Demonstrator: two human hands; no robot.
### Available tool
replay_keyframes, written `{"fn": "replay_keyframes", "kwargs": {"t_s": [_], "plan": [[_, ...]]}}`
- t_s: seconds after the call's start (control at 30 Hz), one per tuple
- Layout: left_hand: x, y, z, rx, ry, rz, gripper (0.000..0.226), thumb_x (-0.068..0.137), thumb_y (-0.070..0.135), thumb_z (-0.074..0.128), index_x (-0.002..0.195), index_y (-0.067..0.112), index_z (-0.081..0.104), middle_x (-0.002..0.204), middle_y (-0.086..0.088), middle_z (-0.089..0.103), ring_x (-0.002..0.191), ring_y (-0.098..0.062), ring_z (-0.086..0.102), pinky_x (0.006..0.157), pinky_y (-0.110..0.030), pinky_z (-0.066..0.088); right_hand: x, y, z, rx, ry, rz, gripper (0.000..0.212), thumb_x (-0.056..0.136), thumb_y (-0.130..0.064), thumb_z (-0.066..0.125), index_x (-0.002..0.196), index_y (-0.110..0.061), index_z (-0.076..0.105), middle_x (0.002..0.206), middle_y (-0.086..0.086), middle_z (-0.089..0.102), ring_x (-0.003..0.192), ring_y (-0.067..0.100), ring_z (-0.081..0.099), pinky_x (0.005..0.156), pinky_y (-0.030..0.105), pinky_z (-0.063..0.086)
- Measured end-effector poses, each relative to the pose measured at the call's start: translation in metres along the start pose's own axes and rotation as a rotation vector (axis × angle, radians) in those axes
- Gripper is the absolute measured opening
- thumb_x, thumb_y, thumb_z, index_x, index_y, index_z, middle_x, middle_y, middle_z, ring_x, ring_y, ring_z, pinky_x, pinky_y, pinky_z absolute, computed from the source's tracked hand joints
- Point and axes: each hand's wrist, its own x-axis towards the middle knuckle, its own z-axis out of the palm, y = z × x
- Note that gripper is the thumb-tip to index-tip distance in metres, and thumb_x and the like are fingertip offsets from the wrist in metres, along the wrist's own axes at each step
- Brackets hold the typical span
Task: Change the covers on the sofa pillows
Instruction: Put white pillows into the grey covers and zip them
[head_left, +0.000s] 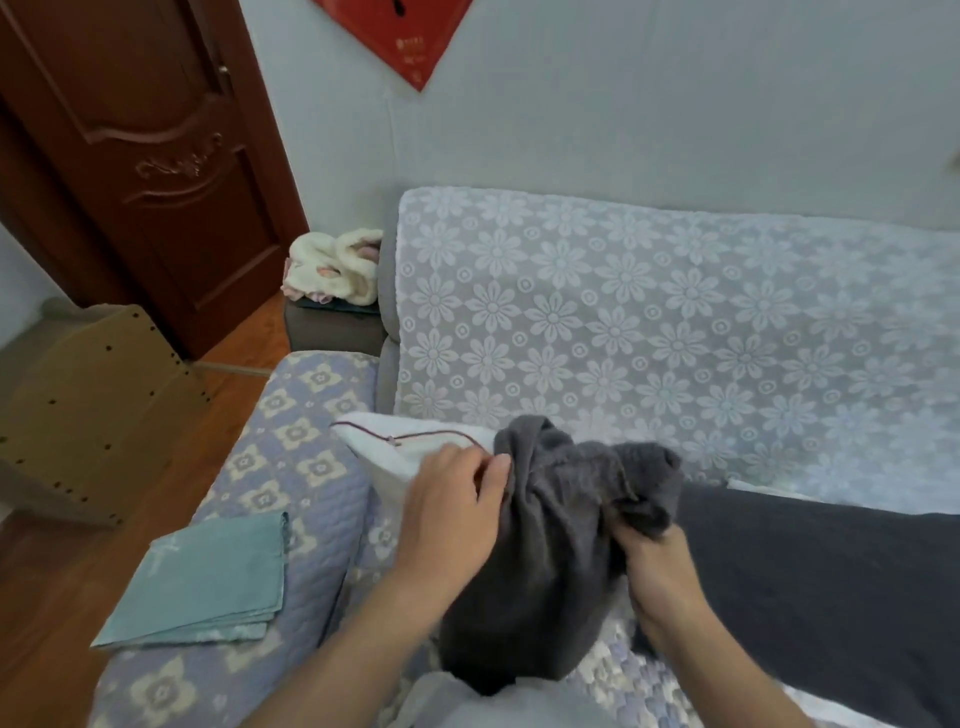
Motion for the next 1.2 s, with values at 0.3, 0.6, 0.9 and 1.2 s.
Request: {"fn": "replay_keyframes", "kwargs": {"t_s": [0.3,0.6,0.9,1.2], "plan": [[-0.008,0.002,0.017,-1.168,-0.671,-0.924,0.038,0.096,0.038,0.05,0.084,0.009,0.072,0.076,-0.008,0.063,0.07,-0.02,0.059,0.073,-0.033,0.049,-0.013,0.027,-0.043,0.026,0.051,0.119,0.021,0.097,-0.009,0.059,0.078,-0.007,0.066,0.053,0.0,0.06,0.045,0.01,0.052,0.046,0.023,0.038],[-0.001,0.008,0.015,-1.43,-0.636,-0.961,0.053,0.105,0.042,0.038,0.128,0.005,0.068,0.125,-0.017,0.069,0.111,-0.03,0.069,0.1,-0.043,0.048,-0.007,0.025,-0.048,0.036,0.012,0.144,0.015,0.098,-0.007,0.056,0.093,-0.001,0.068,0.06,-0.001,0.063,0.048,0.009,0.056,0.042,0.021,0.041],[0.01,-0.016,0.005,-1.42,-0.72,-0.751,0.05,0.086,-0.016,0.049,0.134,-0.006,0.057,0.128,-0.025,0.061,0.117,-0.034,0.06,0.11,-0.047,0.045,0.006,0.023,-0.046,0.051,-0.011,0.144,0.016,0.097,-0.008,0.058,0.093,0.004,0.068,0.054,0.003,0.063,0.041,0.009,0.057,0.039,0.019,0.042],[0.051,-0.056,-0.026,-0.369,0.229,-0.548,0.019,0.098,0.02,0.063,0.115,0.017,0.07,0.105,0.002,0.07,0.101,-0.018,0.065,0.096,-0.041,0.055,0.021,0.027,-0.03,0.164,0.084,0.136,0.013,0.094,-0.004,0.062,0.098,0.002,0.072,0.098,0.017,0.075,0.102,0.034,0.068,0.095,0.048,0.051]]}}
